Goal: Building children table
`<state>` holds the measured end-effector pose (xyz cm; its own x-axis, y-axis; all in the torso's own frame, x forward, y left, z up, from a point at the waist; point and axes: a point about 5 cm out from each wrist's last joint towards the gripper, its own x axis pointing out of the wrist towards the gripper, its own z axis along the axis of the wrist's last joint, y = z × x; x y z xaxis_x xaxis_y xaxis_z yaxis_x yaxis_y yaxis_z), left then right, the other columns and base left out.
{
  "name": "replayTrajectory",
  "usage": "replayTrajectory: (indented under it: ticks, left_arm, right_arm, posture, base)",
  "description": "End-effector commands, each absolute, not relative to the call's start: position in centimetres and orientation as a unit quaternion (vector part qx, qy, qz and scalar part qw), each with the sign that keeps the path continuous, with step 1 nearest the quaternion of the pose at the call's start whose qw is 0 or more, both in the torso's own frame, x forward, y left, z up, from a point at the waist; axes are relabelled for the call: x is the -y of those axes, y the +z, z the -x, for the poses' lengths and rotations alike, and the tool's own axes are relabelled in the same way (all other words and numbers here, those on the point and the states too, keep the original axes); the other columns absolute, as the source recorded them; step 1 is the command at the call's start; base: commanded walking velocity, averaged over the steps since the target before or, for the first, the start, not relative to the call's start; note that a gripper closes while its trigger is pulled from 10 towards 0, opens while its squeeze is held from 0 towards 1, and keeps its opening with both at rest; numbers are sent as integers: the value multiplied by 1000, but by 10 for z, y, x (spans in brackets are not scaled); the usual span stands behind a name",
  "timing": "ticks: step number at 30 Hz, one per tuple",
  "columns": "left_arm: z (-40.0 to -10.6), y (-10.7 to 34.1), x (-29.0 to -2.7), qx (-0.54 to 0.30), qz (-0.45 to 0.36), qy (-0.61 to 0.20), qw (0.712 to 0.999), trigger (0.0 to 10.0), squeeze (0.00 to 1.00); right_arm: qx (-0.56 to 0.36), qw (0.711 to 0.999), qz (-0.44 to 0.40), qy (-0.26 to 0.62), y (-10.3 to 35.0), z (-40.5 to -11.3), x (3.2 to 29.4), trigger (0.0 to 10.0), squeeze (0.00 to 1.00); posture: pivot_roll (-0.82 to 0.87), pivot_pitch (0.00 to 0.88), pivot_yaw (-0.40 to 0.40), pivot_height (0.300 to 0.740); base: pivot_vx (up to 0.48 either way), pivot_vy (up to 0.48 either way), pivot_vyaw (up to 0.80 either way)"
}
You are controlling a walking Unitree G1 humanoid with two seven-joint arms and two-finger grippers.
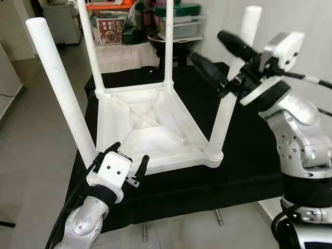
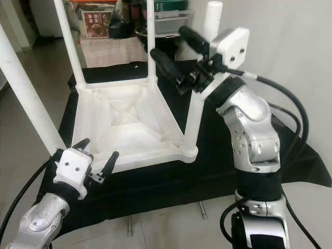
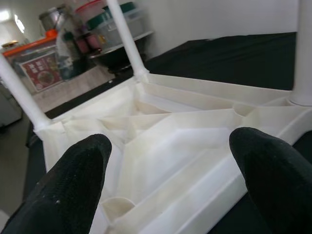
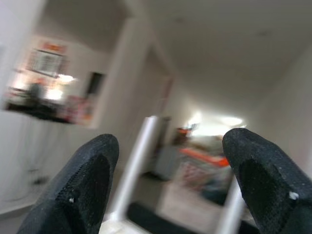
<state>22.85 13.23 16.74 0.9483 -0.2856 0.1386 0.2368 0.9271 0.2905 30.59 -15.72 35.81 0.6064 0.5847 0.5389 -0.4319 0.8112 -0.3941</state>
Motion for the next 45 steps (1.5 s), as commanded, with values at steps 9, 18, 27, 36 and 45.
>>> replayTrajectory:
  ticks: [9,18,27,36,45]
  left_arm:
    - [-224,164,-122,76,-156,-173,969,10000,0]
    - [-214,168,-130,87,-164,-119,975,10000,0]
    - [-204,166,-141,79,-163,-41,983,10000,0]
    - [-200,153,-165,27,-151,50,987,10000,0]
    - [-194,144,-184,9,-145,101,984,10000,0]
  right_arm:
    - [378,903,153,134,389,-314,176,10000,0]
    - [262,951,99,132,345,-340,172,10000,0]
    - [212,968,83,105,329,-354,176,10000,0]
    - [193,971,81,119,321,-355,170,0,0]
    - [183,972,86,119,320,-356,169,0,0]
  posture:
    - [-67,20,-20,740]
    - [-64,21,-24,740]
    - [-61,29,-33,740]
    - [-65,38,-38,740]
    - [-66,41,-45,740]
  base:
    - [0,0,0]
    - [0,0,0]
    - [0,0,0]
    - [0,0,0]
    - [0,0,0]
